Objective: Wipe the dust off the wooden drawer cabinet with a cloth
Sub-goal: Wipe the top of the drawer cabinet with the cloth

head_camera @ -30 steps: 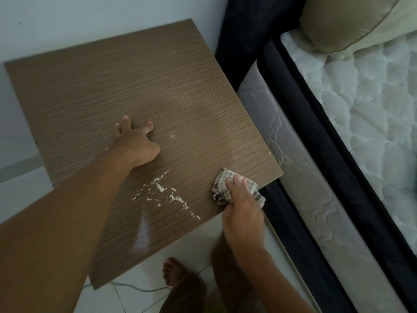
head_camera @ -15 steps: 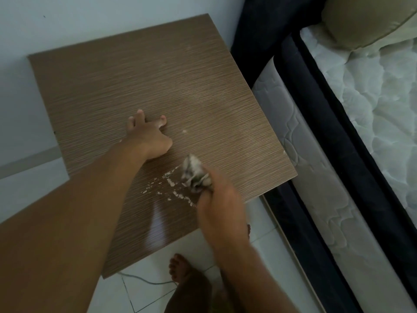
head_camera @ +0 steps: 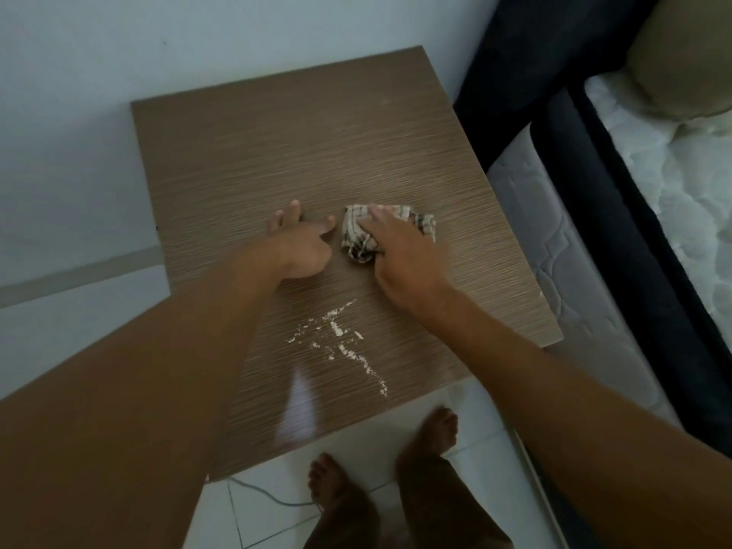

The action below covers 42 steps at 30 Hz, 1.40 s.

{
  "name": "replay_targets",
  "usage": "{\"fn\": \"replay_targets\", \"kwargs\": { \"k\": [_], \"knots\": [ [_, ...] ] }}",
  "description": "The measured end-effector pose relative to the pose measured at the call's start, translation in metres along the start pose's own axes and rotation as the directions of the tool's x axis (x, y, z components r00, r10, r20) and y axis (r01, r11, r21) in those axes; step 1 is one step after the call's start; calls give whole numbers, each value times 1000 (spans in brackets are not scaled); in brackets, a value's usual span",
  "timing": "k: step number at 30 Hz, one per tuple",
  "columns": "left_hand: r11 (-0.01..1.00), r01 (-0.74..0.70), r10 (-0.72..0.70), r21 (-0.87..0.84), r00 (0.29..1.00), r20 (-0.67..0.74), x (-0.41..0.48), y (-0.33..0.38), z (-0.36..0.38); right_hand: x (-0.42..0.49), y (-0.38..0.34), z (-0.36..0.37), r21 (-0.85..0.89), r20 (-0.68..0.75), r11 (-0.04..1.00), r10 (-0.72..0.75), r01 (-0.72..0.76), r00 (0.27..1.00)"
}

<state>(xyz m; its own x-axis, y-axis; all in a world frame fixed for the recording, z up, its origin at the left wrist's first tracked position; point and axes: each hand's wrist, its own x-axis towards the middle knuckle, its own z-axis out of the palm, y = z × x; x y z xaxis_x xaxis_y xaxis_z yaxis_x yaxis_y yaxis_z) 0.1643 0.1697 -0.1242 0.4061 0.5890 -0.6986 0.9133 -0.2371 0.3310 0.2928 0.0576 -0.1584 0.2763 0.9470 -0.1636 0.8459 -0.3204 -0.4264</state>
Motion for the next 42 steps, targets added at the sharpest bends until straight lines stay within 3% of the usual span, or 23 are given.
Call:
{"fn": "replay_targets", "kwargs": {
  "k": [3, 8, 13, 16, 18, 21, 24, 26, 28, 31, 33, 35, 38, 42],
  "knots": [
    [999, -18, 19, -30, 999, 26, 2, -5, -3, -36, -10, 9, 62, 50, 983, -175, 172, 983],
    [998, -33, 36, -45, 997, 70, 1, -8, -6, -95, -10, 31, 4, 159, 918, -391, 395, 906],
    [992, -30, 34, -122, 999, 30, -3, -9, -4, -126, -8, 27, 94, 121, 920, -389, 380, 913],
    [974, -87, 67, -209, 993, -101, -13, -16, 2, -117, -11, 8, 269, 23, 921, -297, 281, 954],
    [953, -146, 69, -265, 958, -279, -23, -27, 9, -101, -16, -10, 332, -59, 906, -259, 263, 964],
    [921, -172, -46, -350, 843, -536, -42, -57, 23, -69, -22, -32, 317, -168, 915, -204, 249, 964],
    [905, -75, -229, -418, 744, -628, -65, -83, 39, -30, -32, -42, 295, -138, 937, -149, 184, 979],
    [858, 49, -400, -512, 690, -603, -82, -94, 50, 0, -42, -42, 291, -64, 935, -190, 201, 980],
    [741, 153, -576, -654, 646, -501, -96, -102, 65, 29, -55, -36, 287, 11, 925, -265, 251, 964],
    [514, 186, -740, -837, 589, -324, -106, -113, 82, 68, -76, -15, 231, 55, 923, -328, 307, 943],
    [416, 159, -784, -895, 561, -264, -109, -116, 88, 87, -84, 4, 158, 133, 938, -329, 308, 935],
    [419, 160, -783, -894, 563, -266, -110, -116, 90, 93, -87, 24, 72, 238, 933, -360, 354, 902],
    [456, 178, -772, -872, 567, -288, -111, -115, 88, 85, -96, 41, 84, 243, 882, -469, 463, 849],
    [426, 176, -778, -887, 572, -260, -111, -121, 88, 59, -109, 52, 179, 316, 742, -665, 646, 676]
  ]
}}
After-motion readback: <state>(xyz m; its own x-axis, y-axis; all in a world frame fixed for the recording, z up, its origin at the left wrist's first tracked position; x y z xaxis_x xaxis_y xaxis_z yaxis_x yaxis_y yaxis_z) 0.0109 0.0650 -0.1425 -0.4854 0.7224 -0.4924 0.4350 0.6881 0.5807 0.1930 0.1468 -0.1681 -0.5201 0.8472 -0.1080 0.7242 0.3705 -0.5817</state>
